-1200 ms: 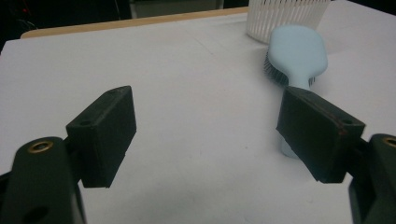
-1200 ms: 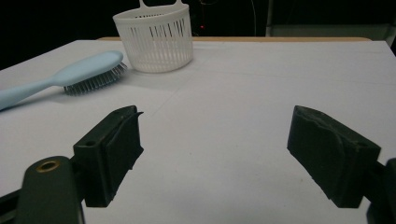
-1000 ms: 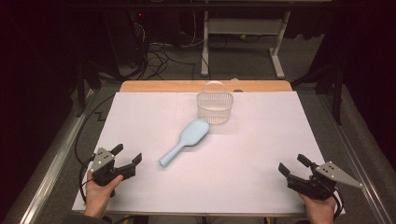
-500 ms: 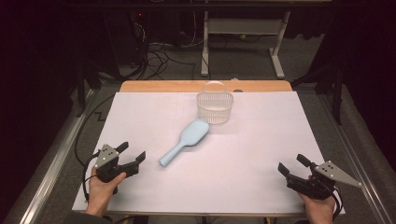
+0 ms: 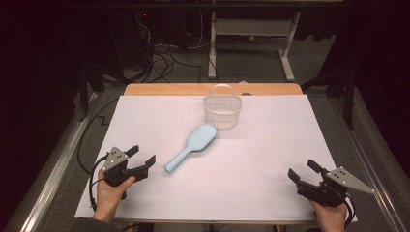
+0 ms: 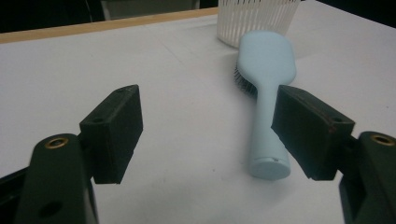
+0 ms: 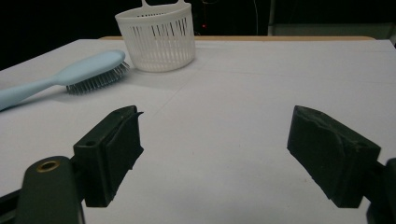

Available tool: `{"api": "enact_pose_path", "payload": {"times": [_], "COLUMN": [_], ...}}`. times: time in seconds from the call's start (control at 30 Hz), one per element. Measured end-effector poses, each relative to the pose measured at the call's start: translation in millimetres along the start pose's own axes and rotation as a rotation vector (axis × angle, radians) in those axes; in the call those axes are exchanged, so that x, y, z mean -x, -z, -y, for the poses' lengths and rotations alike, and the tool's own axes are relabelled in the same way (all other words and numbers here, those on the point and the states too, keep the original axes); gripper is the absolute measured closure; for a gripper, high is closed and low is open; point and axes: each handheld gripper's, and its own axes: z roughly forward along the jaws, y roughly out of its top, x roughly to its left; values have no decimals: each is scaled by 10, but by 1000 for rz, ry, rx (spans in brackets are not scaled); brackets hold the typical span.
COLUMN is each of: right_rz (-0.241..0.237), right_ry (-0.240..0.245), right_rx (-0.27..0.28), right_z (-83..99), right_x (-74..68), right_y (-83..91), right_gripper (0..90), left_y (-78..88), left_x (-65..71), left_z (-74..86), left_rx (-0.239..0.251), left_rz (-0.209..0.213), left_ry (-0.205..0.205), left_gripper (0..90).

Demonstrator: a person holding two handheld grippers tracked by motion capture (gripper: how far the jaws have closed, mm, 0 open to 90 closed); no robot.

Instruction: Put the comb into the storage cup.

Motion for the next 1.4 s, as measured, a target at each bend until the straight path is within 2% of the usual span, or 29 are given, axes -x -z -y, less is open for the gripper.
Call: {"api": "enact_pose_path", "payload": {"times": [0.53, 0.83, 1.4], "right_rz": [-9, -11, -14], "right_ry": [8, 10, 12], "right_rx": [-4, -6, -5], "right_z": [0, 0, -1], "right_x": [-10, -15, -19], "right_y": [-6, -8, -6], "right_gripper": [178, 178, 178], "left_y": [-75, -171, -287], "left_x": [68, 125, 198], "left_z": [-75, -118, -167], "left_rx": [-22, -48, -59], "left_rz": [27, 52, 84], "left_ry": [-15, -35, -37], "left_gripper": [238, 226, 215]}}
